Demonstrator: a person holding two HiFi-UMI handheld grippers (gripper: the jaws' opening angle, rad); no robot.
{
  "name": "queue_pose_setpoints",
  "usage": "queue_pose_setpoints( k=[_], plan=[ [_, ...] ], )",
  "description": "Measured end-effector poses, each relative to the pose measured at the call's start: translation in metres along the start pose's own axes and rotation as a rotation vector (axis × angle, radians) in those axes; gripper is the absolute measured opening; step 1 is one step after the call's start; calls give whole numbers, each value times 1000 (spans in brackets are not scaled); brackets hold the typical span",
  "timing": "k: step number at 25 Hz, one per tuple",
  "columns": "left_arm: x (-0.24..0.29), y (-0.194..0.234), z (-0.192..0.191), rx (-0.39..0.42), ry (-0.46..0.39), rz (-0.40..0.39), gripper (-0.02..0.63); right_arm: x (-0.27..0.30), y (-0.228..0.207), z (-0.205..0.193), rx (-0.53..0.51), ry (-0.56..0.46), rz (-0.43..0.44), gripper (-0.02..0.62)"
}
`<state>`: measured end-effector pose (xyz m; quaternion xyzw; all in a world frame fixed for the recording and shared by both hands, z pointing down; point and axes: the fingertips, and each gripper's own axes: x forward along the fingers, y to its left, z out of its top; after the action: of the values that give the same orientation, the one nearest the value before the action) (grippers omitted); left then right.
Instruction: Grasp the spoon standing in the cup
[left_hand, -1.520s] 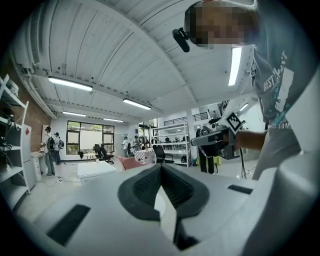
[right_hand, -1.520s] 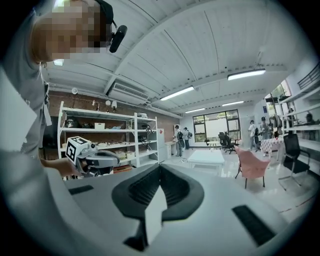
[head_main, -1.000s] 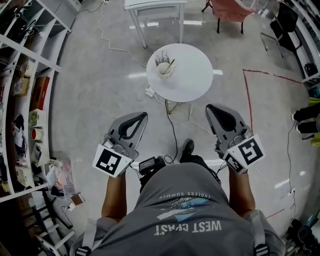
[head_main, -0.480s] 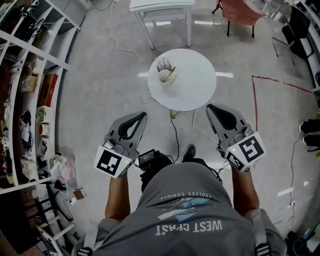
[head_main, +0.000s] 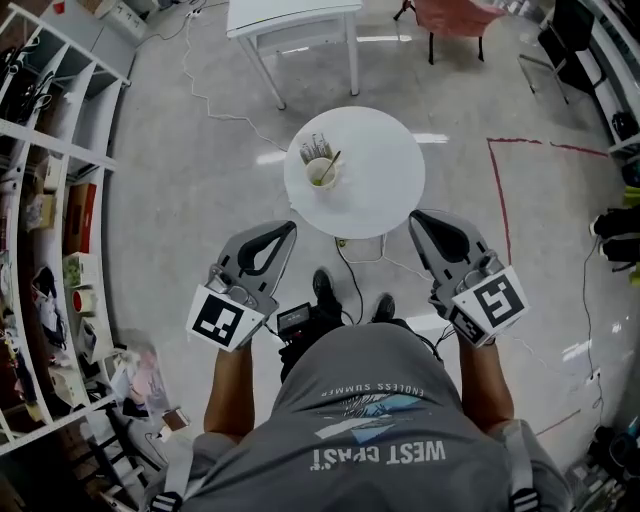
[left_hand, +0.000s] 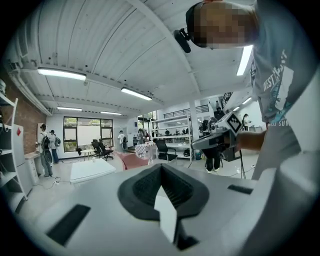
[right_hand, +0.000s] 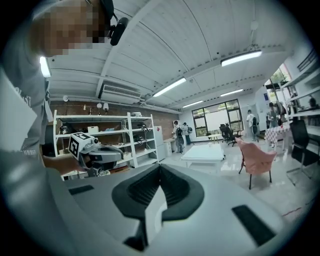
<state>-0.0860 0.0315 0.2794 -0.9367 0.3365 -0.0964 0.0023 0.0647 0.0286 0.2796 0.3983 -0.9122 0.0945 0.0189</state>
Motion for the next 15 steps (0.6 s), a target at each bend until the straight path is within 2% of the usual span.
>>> queue_pose_setpoints(
  k=[3, 6, 15],
  plan=[
    [8, 22, 1, 12, -16, -52, -3, 13, 3, 3, -6, 9, -48, 2],
    [18, 36, 4, 24, -40, -112, -3, 18, -1, -4, 3, 68, -112, 2],
    [32, 74, -2, 13, -69, -222, -3, 45, 2, 4, -3, 73, -230, 2]
  ],
)
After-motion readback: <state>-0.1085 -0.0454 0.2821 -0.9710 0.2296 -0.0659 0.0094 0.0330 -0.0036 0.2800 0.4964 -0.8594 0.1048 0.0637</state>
